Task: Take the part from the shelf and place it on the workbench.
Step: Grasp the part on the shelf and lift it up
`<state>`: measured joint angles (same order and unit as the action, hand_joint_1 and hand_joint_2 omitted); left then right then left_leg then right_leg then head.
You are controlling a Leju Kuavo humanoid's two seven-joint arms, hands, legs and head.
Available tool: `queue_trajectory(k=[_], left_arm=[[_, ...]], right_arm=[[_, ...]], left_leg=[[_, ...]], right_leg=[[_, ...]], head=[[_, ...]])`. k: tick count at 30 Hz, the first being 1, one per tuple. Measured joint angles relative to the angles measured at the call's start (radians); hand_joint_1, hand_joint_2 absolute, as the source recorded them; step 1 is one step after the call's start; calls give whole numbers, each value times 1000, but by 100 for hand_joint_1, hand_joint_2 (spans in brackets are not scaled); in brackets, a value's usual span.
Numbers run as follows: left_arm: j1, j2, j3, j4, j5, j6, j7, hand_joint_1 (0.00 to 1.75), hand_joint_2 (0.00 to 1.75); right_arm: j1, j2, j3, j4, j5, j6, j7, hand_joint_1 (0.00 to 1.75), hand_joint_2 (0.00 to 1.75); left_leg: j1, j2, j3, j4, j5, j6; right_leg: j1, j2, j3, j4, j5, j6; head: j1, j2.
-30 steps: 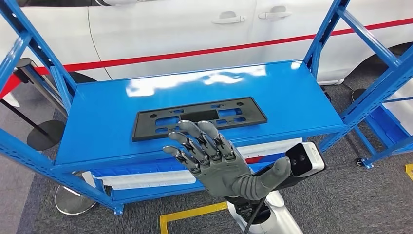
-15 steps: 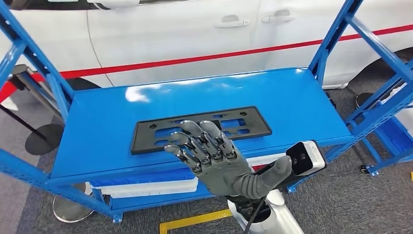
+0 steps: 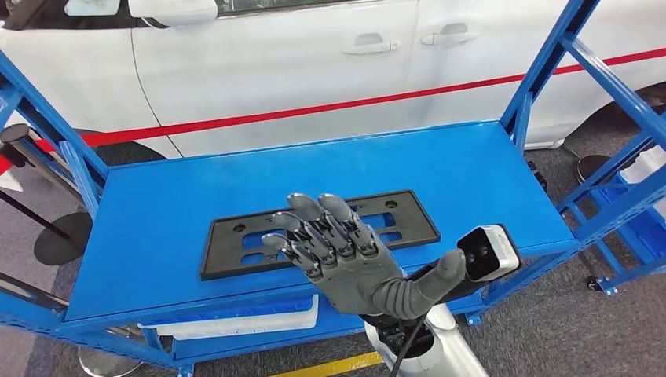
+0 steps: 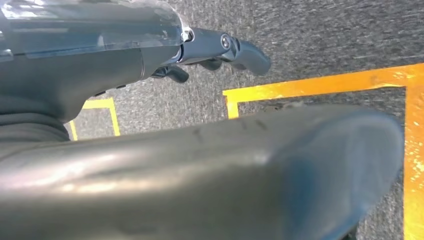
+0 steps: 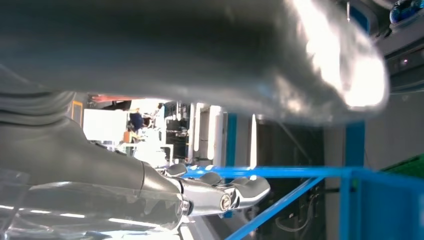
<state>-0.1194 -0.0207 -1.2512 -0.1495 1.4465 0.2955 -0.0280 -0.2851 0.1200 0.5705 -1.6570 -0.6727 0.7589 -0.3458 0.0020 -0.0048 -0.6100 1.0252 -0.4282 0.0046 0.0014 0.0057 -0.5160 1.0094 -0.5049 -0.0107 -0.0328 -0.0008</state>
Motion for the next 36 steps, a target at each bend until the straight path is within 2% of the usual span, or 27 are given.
queue_trajectory(k=[2,3,4,6,7,8,9,11,12,13,14,16,18,20,22,23,24,25,26,28,29,32,33,34,36], left_arm=[[-1,-1,0,0,-3,-1,-2,0,0],[-2,-1,0,0,-4,-1,-2,0,0],[-3,-1,0,0,-5,-2,-3,0,0],[-4,-1,-1,0,-6,-2,-3,0,0],[-4,-1,-1,0,-6,-2,-3,0,0],[-3,-1,-2,0,-7,-2,-3,0,0],[-2,-1,-3,0,-8,-2,-3,0,0],[-3,-1,-5,0,-8,0,0,0,0],[-4,-1,-6,0,-8,1,2,0,0],[-5,-1,-6,0,-8,2,4,0,0],[-5,-1,-7,0,-8,3,5,0,0],[-6,-1,-7,0,-7,4,7,0,0],[-7,-1,-7,0,-6,4,7,0,0],[-7,-1,-7,0,-5,4,6,0,0],[-5,-1,-7,0,-5,4,6,0,0],[-4,-1,-8,0,-5,4,5,0,0],[-3,-1,-8,0,-5,4,4,0,0],[-2,-1,-8,0,-5,4,4,0,0],[-2,0,-8,0,-4,4,3,0,0],[-3,0,-8,0,-3,4,1,0,0],[-4,0,-8,0,-2,4,0,0,0],[-2,-1,-8,0,3,4,-2,0,0],[-2,-1,-8,0,5,4,-2,0,0],[-3,-1,-9,0,6,4,-2,0,0],[-4,-1,-9,0,9,3,0,0,0]], right_arm=[[-1,0,0,0,2,-1,1,0,0],[-2,0,-1,1,3,-2,1,0,0],[-2,-1,-1,1,4,-2,1,0,0],[-1,-3,-3,4,7,-3,1,0,0],[1,-4,-3,7,8,-3,1,0,0],[3,-6,-4,9,10,-4,1,0,0],[4,-8,-4,12,11,-5,1,0,0],[4,-10,-4,15,14,-8,1,0,0],[3,-10,-4,16,15,-10,1,0,0],[3,-10,-4,17,16,-12,2,0,0],[2,-11,-4,18,17,-15,3,0,0],[2,-11,-4,20,17,-21,9,0,0],[2,-12,-4,22,19,-29,18,0,0],[2,-12,-4,24,22,-38,26,0,87],[4,-12,-4,29,26,-43,32,0,175],[5,-12,-4,32,30,-46,34,0,175],[6,-13,-4,35,35,-49,35,0,175],[8,-13,-4,38,40,-53,36,0,175],[9,-13,-4,40,45,-56,35,0,175],[10,-14,-4,42,59,-62,33,0,175],[11,-15,-4,43,72,-69,30,0,175],[15,-20,-4,45,157,-115,6,0,175],[16,-23,-4,45,201,-139,-8,0,175],[16,-26,-4,45,254,-168,-21,0,175],[18,-35,-3,46,368,-236,-44,0,175]], left_leg=[[5,0,9,-7,6,10],[8,0,15,-12,6,14],[10,0,20,-17,4,18],[10,0,25,-19,-2,24],[9,0,28,-18,-6,26],[9,-1,32,-18,-10,26],[9,-2,38,-18,-15,26],[9,-4,53,-18,-26,22],[7,-5,58,-17,-31,18],[6,-5,59,-16,-35,14],[5,-5,58,-16,-37,9],[5,-4,57,-18,-40,-2],[5,-2,51,5,-59,-12],[8,-1,5,105,-113,-18],[10,-1,-63,236,-164,-23],[10,-1,-83,268,-165,-25],[10,-1,-85,261,-147,-26],[10,-1,-67,216,-111,-25],[11,0,-36,145,-70,-24],[8,0,19,29,-26,-16],[7,-1,30,3,-22,-11],[7,-2,34,-7,-22,6],[9,-2,36,-11,-19,12],[11,-1,38,-15,-17,18],[11,0,38,-18,-16,24]], right_leg=[[1,-1,2,5,-12,10],[1,-1,-7,27,-26,15],[0,-1,-29,72,-49,21],[-5,-1,-110,208,-97,30],[-7,-1,-150,264,-106,32],[-8,-2,-175,287,-95,34],[-9,-2,-180,271,-64,33],[-8,-2,-140,146,28,27],[-6,-2,-116,82,59,22],[-3,-2,-99,37,75,16],[0,-1,-93,17,75,12],[1,2,-92,9,70,4],[-5,1,-84,-1,71,-7],[-7,-4,-76,-6,69,-16],[-5,-6,-74,-5,65,-21],[-5,-5,-73,-5,64,-22],[-5,-5,-71,-4,62,-22],[-5,-4,-67,-2,59,-21],[-5,-3,-64,1,55,-19],[-2,-2,-61,8,47,-11],[0,-1,-62,10,45,-7],[0,-1,-62,12,42,7],[-1,-1,-66,22,33,12],[-2,-1,-78,50,14,17],[-7,-2,-132,165,-47,26]], head=[[1,0],[3,0],[4,0],[7,0],[7,0],[7,0],[7,0],[7,0],[7,0],[7,0],[6,0],[6,0],[5,0],[5,0],[4,0],[4,0],[4,0],[4,0],[4,0],[5,0],[5,0],[6,0],[6,0],[6,0],[7,0]])
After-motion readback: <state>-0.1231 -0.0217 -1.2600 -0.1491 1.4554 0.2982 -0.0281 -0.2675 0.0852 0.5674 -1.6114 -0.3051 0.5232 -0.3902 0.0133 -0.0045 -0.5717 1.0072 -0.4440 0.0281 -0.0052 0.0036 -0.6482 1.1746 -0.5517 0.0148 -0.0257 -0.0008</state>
